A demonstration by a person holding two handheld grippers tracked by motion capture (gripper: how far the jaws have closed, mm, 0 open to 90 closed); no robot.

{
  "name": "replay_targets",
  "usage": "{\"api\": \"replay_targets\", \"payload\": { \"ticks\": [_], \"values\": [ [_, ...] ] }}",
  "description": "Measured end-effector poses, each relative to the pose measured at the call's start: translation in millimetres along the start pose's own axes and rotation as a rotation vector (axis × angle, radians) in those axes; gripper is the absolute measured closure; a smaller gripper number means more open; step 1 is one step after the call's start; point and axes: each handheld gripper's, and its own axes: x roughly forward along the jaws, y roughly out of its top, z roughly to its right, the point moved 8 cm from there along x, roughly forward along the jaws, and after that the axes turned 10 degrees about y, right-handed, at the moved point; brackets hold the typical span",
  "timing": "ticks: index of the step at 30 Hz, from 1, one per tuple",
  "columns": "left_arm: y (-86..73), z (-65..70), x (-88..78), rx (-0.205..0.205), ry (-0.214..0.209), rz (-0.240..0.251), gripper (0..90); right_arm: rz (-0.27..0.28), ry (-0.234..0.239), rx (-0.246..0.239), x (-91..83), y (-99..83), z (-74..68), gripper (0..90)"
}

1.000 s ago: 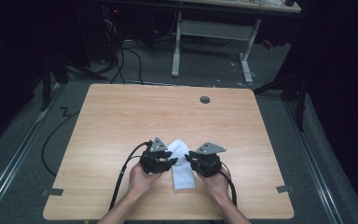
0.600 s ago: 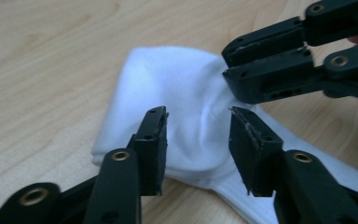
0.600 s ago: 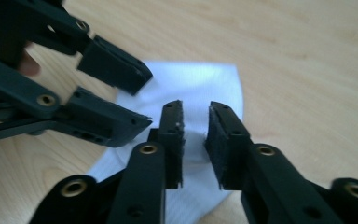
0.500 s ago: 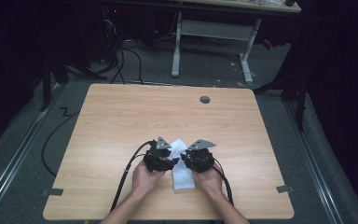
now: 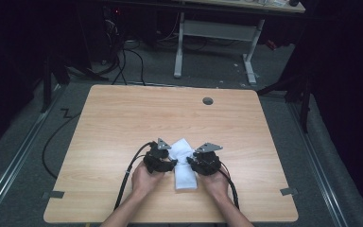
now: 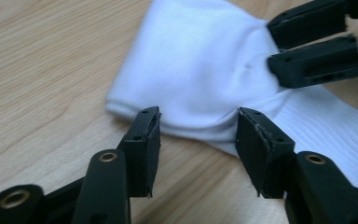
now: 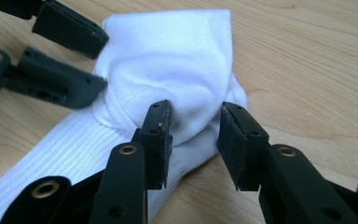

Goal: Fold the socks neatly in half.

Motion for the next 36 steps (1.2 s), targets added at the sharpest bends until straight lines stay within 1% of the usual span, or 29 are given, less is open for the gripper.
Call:
{"api": "replay_targets", "payload": {
  "ticks": [2, 4, 6, 10, 11, 13, 17, 20, 22, 23, 24, 25, 27, 29, 36],
  "values": [
    [0.1, -2.8, 0.3, -0.002, 0.006, 0.002, 50.1, 0.002, -0.008, 0.006, -0.8, 0.0, 1.7, 62.9],
    [-0.1, -3.3, -0.1, -0.014, 0.002, -0.001, 49.4, 0.007, -0.011, 0.014, -1.9, 0.3, 2.8, 62.3],
    [0.3, -3.3, -1.4, -0.016, -0.004, 0.000, 47.8, 0.013, -0.013, 0.015, -3.7, 0.9, 2.5, 62.3],
    [6.0, -3.6, -6.3, -0.053, -0.021, 0.037, 45.2, 0.030, -0.014, 0.005, -9.0, 3.0, 1.2, 63.2],
    [7.5, -4.4, -7.2, -0.063, -0.024, 0.045, 44.7, 0.033, -0.011, 0.005, -10.4, 3.2, 1.0, 64.7],
    [10.1, -6.9, -7.4, -0.072, -0.022, 0.041, 42.9, 0.033, -0.002, 0.005, -12.9, 2.7, -0.4, 69.6],
    [19.4, -11.2, -8.3, -0.083, -0.014, 0.053, 41.2, 0.040, 0.009, -0.018, -17.5, 2.5, -2.0, 76.7],
    [24.9, -15.3, -7.2, -0.087, 0.002, 0.046, 40.8, 0.051, 0.015, -0.017, -20.8, 3.7, -2.8, 80.0],
    [28.0, -19.6, -5.0, -0.108, 0.007, 0.040, 40.3, 0.053, 0.020, -0.023, -22.7, 4.3, -3.9, 80.9],
    [29.0, -21.8, -4.1, -0.126, 0.004, 0.045, 40.3, 0.054, 0.021, -0.023, -23.6, 4.5, -4.8, 81.2],
    [29.1, -24.3, -2.8, -0.142, 0.003, 0.042, 40.3, 0.057, 0.021, -0.031, -24.6, 4.9, -4.7, 81.2],
    [28.4, -26.8, -1.0, -0.155, 0.004, 0.035, 40.0, 0.062, 0.025, -0.028, -25.6, 5.2, -5.1, 81.2],
    [26.2, -31.2, 2.4, -0.163, 0.024, 0.009, 37.8, 0.069, 0.031, -0.025, -26.9, 5.7, -5.9, 81.2],
    [25.3, -32.9, 4.6, -0.176, 0.024, -0.002, 36.7, 0.068, 0.033, -0.029, -27.4, 5.8, -7.3, 81.2],
    [26.1, -29.6, 12.4, -0.174, 0.019, -0.028, 35.9, 0.071, 0.044, -0.036, -26.7, 6.5, -12.9, 81.0]
  ]
}}
